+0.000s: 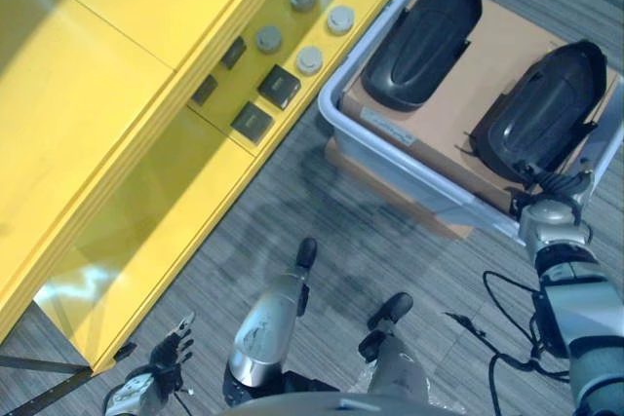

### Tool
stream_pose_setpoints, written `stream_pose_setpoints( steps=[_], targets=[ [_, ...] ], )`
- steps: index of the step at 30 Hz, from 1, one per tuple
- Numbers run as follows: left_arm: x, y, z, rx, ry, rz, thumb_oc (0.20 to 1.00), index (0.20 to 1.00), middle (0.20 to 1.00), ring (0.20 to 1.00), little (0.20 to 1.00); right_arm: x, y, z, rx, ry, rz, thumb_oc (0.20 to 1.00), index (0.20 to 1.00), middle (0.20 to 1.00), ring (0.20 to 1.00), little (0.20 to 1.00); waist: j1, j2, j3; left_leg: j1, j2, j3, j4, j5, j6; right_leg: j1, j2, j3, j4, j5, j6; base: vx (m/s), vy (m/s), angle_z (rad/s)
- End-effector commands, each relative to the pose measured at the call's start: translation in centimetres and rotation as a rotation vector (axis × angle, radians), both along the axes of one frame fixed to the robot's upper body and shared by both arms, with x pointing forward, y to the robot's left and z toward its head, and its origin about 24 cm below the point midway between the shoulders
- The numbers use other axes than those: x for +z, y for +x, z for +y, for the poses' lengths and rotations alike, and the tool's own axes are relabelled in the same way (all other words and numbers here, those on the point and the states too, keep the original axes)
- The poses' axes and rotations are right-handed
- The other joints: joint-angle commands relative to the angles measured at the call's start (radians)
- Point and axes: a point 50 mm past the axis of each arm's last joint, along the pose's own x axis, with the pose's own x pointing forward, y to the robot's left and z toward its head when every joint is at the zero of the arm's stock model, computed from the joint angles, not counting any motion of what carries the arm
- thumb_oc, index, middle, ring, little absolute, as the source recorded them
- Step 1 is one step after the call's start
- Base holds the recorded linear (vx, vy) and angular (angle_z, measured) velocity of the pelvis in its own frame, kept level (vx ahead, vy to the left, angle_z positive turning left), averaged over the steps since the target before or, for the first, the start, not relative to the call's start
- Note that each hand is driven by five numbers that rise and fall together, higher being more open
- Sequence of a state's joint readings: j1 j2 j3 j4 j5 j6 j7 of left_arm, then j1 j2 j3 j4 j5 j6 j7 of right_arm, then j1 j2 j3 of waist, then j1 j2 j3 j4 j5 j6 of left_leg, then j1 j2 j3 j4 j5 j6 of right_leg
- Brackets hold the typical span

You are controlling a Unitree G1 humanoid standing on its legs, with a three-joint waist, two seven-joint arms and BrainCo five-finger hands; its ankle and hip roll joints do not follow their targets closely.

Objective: Move parts from the plastic box to the shelf.

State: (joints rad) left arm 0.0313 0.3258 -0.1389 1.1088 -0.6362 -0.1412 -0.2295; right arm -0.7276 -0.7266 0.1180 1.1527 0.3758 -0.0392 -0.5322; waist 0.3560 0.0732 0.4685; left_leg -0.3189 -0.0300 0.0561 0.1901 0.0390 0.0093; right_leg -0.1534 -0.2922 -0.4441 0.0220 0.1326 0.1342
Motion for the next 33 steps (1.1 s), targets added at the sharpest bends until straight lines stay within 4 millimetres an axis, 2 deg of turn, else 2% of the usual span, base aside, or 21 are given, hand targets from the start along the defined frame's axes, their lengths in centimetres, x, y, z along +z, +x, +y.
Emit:
stream_pose_setpoints(
  steps=[1, 14, 19, 22, 25, 27, 31, 33],
  targets=[
    [0.1, -1.2, 0.9, -0.015, 0.015, 0.007, 1.000, 1.000, 1.000, 1.000, 1.000, 2.6, -0.1, -1.4, 0.010, -0.080, -0.021, 0.200, 0.200, 0.200, 0.200, 0.200, 0.017, 0.020, -0.031, -0.062, 0.011, -0.164, 0.014, -0.030, -0.049, -0.037, -0.040, 0.045, 0.110, -0.079, 0.077, 0.00, 0.000, 0.00],
    [0.5, 0.1, 0.3, -0.040, -0.012, -0.052, 1.000, 1.000, 1.000, 1.000, 1.000, 1.2, -0.7, -1.6, -0.010, 0.005, -0.030, 0.200, 0.200, 0.200, 0.200, 0.200, 0.011, 0.018, -0.024, -0.069, 0.016, -0.155, 0.024, -0.035, -0.049, -0.047, -0.039, 0.051, 0.114, -0.075, 0.077, -0.01, -0.006, -0.02],
    [1.1, 1.1, -0.1, -0.053, -0.053, -0.132, 1.000, 1.000, 1.000, 1.000, 1.000, 1.1, -0.2, -0.9, 0.017, 0.020, -0.055, 0.200, 0.200, 0.200, 0.200, 0.200, 0.003, 0.005, -0.034, -0.050, 0.027, -0.144, 0.019, -0.039, -0.052, -0.028, -0.031, 0.051, 0.100, -0.071, 0.074, -0.01, -0.038, -0.02],
    [1.9, 2.3, -0.5, -0.070, -0.100, -0.218, 1.000, 1.000, 1.000, 1.000, 1.000, 0.9, 0.3, 0.3, 0.082, 0.014, -0.085, 0.200, 0.200, 0.200, 0.200, 0.200, -0.006, -0.011, -0.054, -0.022, 0.034, -0.139, 0.010, -0.044, -0.053, -0.005, -0.022, 0.052, 0.087, -0.070, 0.071, 0.01, -0.049, -0.03],
    [3.4, 4.3, -1.5, -0.116, -0.156, -0.323, 1.000, 1.000, 1.000, 1.000, 1.000, 0.6, 0.9, 2.4, 0.181, 0.017, -0.108, 0.200, 0.200, 0.200, 0.200, 0.200, -0.020, -0.032, -0.086, 0.020, 0.042, -0.128, -0.009, -0.050, -0.054, 0.027, -0.012, 0.056, 0.065, -0.067, 0.069, 0.04, -0.047, -0.06],
    [5.1, 6.4, -2.6, -0.157, -0.201, -0.398, 1.000, 1.000, 1.000, 1.000, 1.000, -0.2, 0.8, 4.1, 0.246, 0.033, -0.121, 0.200, 0.200, 0.200, 0.200, 0.200, -0.030, -0.043, -0.124, 0.067, 0.053, -0.115, -0.029, -0.056, -0.055, 0.065, -0.001, 0.063, 0.043, -0.065, 0.069, 0.09, -0.045, -0.09],
    [9.8, 10.7, -4.9, -0.255, -0.262, -0.572, 1.000, 1.000, 1.000, 1.000, 1.000, -1.1, 0.5, 7.4, 0.343, 0.042, -0.167, 0.200, 0.200, 0.200, 0.200, 0.200, -0.061, -0.055, -0.187, 0.150, 0.075, -0.085, -0.061, -0.065, -0.057, 0.125, 0.016, 0.084, 0.014, -0.063, 0.065, 0.09, -0.010, -0.11],
    [11.6, 12.1, -6.3, -0.314, -0.269, -0.621, 1.000, 1.000, 1.000, 1.000, 1.000, -1.8, 0.2, 8.8, 0.384, 0.053, -0.180, 0.200, 0.200, 0.200, 0.200, 0.200, -0.077, -0.055, -0.218, 0.186, 0.086, -0.071, -0.075, -0.066, -0.057, 0.147, 0.021, 0.095, 0.008, -0.063, 0.063, 0.08, 0.019, -0.19]
  ],
)
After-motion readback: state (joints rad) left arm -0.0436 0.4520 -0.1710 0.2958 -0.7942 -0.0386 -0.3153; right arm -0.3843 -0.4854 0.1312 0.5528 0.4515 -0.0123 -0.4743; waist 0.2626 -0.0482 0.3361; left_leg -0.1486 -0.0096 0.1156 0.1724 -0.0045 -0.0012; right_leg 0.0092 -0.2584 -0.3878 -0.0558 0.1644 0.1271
